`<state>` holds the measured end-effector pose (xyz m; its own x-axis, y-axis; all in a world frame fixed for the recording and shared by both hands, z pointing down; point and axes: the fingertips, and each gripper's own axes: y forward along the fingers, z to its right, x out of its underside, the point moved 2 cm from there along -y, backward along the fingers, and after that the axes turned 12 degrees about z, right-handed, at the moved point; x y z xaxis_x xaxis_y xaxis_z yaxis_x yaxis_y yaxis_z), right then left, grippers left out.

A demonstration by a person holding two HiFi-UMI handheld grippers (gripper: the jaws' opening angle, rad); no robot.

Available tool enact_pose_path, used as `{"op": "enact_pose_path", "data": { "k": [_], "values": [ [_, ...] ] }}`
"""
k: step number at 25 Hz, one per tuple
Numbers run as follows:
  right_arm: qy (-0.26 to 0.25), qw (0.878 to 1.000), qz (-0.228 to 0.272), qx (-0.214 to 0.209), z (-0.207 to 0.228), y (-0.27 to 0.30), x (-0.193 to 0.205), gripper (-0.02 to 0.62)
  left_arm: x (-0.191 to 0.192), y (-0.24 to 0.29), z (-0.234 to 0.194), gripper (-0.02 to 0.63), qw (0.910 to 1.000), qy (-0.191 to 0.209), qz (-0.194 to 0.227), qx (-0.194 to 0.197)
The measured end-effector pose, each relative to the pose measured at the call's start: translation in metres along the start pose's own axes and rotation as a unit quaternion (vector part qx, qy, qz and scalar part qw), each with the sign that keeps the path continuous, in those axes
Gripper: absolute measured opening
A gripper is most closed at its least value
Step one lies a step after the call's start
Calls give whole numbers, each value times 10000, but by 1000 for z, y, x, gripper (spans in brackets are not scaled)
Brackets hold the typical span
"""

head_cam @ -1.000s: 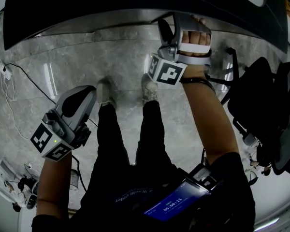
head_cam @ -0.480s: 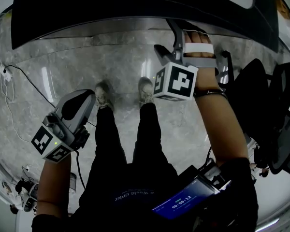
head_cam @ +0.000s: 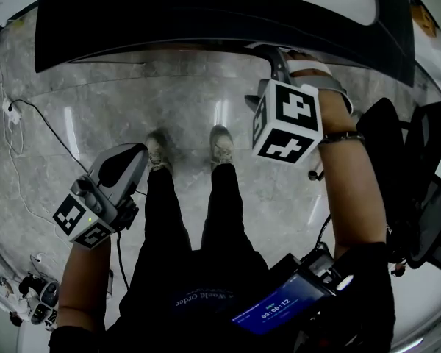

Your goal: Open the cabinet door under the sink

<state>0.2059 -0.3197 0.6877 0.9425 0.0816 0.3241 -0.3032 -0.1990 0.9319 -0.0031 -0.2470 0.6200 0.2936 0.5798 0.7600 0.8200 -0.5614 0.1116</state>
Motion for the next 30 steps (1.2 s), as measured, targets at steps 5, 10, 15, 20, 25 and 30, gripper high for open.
{"op": "enact_pose_path", "data": {
  "k": [5,10,15,20,25,30],
  "values": [
    [-16,9976,-15,-688,-17,-8,-3,368,-2,-5,-2,0,10000,-52,-50,8],
    [123,9903,195,-1372,-39,-11,-9,362,-10,-4,-2,0,9999,-105,87,-13],
    [297,9834,410,-1743,-60,-9,-27,362,-20,-26,-8,0,9999,-17,111,-94],
    [527,9853,647,-1490,-68,-12,-49,224,-42,-52,-10,0,9991,-70,317,-270],
    [660,9885,601,-1221,-60,-1,-31,101,-35,-55,-16,0,9985,-91,294,-458],
    [791,9831,498,-1577,-71,1,-35,101,-38,-65,-17,0,9974,-172,427,-548]
  ]
}}
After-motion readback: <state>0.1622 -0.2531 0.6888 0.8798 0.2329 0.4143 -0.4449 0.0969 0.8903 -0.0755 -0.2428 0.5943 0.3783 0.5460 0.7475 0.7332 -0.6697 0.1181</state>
